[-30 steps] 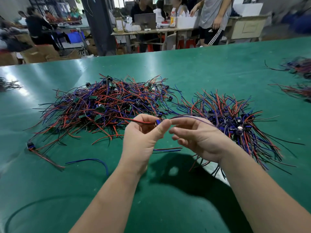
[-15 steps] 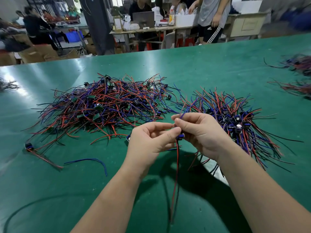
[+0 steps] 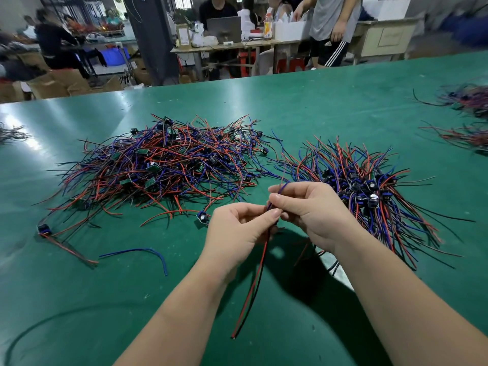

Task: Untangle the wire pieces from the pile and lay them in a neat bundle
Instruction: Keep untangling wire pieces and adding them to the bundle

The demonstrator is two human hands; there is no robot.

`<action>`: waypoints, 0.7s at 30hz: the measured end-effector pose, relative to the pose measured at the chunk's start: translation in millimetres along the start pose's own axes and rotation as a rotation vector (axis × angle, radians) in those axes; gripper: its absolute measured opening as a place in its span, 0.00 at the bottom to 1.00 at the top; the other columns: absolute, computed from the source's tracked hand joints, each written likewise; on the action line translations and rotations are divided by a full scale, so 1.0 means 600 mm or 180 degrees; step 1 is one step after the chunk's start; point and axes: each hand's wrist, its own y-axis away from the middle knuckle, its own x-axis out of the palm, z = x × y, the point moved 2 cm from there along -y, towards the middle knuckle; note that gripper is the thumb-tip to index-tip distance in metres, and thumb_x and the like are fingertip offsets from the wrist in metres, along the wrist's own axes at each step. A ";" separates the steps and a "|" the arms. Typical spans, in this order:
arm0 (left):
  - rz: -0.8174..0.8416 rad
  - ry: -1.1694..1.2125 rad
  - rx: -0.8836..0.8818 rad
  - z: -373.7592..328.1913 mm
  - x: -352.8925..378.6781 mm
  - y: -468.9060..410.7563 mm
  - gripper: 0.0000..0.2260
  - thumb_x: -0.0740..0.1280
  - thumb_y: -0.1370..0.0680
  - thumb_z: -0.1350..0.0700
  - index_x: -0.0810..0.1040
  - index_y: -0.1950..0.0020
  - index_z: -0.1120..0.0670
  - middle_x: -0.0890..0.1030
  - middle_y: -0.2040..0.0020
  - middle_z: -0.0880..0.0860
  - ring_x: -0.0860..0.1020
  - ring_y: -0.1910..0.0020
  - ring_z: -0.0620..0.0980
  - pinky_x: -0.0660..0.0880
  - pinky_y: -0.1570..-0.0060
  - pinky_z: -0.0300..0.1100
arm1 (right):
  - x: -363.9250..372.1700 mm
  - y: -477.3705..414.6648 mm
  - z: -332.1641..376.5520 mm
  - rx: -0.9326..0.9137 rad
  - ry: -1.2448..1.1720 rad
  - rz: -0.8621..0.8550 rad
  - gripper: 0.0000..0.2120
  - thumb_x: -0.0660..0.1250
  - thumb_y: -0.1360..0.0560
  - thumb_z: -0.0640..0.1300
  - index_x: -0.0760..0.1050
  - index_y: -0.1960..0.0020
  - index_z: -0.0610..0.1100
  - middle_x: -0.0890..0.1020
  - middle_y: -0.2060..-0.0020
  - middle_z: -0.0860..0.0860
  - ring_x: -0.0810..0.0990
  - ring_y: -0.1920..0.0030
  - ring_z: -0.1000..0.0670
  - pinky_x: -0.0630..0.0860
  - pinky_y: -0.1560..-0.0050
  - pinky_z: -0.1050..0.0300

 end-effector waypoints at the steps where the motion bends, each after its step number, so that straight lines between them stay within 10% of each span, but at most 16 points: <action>1: -0.0028 0.0025 -0.0012 -0.001 -0.001 0.000 0.04 0.74 0.30 0.63 0.82 0.57 0.61 0.83 0.68 0.56 0.79 0.72 0.46 0.77 0.69 0.35 | 0.000 -0.001 0.000 0.0081 -0.0101 -0.0007 0.05 0.69 0.28 0.31 0.79 0.57 0.40 0.82 0.69 0.47 0.76 0.67 0.51 0.73 0.69 0.68; 12: 0.0278 -0.0259 -0.0180 -0.007 0.001 0.004 0.03 0.74 0.30 0.61 0.81 0.61 0.59 0.82 0.70 0.53 0.80 0.72 0.46 0.77 0.69 0.35 | 0.000 -0.002 0.000 0.0292 -0.0305 0.0026 0.08 0.64 0.24 0.36 0.79 0.60 0.40 0.82 0.70 0.49 0.79 0.71 0.56 0.68 0.65 0.63; 21: 0.0990 -0.1311 -0.0491 0.013 0.019 0.019 0.08 0.77 0.31 0.56 0.80 0.66 0.53 0.82 0.70 0.50 0.77 0.72 0.44 0.74 0.70 0.33 | -0.070 -0.014 0.035 -0.0108 -0.0526 -0.1033 0.07 0.64 0.24 0.32 0.78 0.59 0.36 0.80 0.74 0.48 0.78 0.72 0.52 0.75 0.71 0.66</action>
